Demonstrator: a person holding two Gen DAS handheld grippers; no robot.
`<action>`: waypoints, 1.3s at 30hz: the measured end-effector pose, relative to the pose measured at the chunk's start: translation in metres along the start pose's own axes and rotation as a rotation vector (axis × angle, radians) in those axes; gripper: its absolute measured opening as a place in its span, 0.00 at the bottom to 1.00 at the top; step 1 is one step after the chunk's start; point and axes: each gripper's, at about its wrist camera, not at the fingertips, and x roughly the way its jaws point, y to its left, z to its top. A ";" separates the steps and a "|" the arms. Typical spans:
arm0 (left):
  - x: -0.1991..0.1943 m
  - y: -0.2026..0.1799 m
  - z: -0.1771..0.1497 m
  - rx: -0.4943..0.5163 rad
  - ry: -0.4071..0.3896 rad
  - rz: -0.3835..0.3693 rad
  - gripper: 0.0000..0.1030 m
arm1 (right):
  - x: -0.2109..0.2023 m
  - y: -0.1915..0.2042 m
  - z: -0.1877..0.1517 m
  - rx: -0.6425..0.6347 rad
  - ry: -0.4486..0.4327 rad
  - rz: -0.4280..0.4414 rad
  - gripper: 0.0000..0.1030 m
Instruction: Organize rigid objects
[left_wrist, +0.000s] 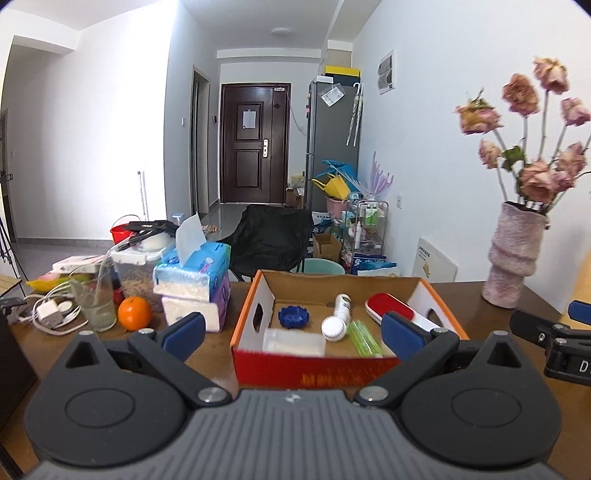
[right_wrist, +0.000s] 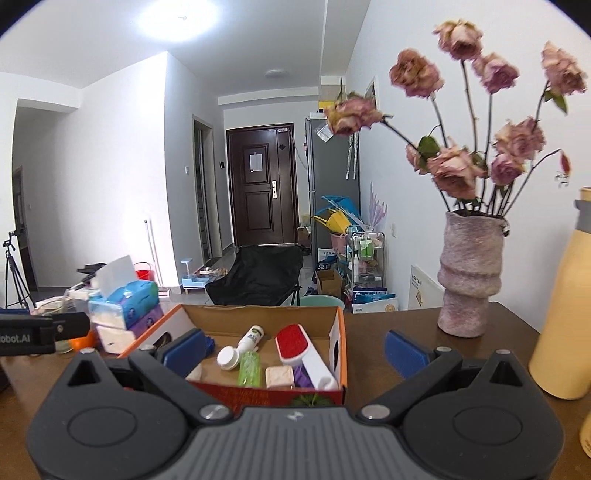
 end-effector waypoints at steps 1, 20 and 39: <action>-0.011 0.000 -0.003 0.000 0.000 -0.004 1.00 | -0.011 0.001 -0.002 -0.002 -0.006 0.000 1.00; -0.206 -0.009 -0.075 0.021 -0.027 0.020 1.00 | -0.207 0.011 -0.049 -0.029 -0.045 0.029 1.00; -0.273 -0.013 -0.120 0.013 -0.031 0.047 1.00 | -0.279 0.011 -0.087 -0.040 -0.051 0.044 1.00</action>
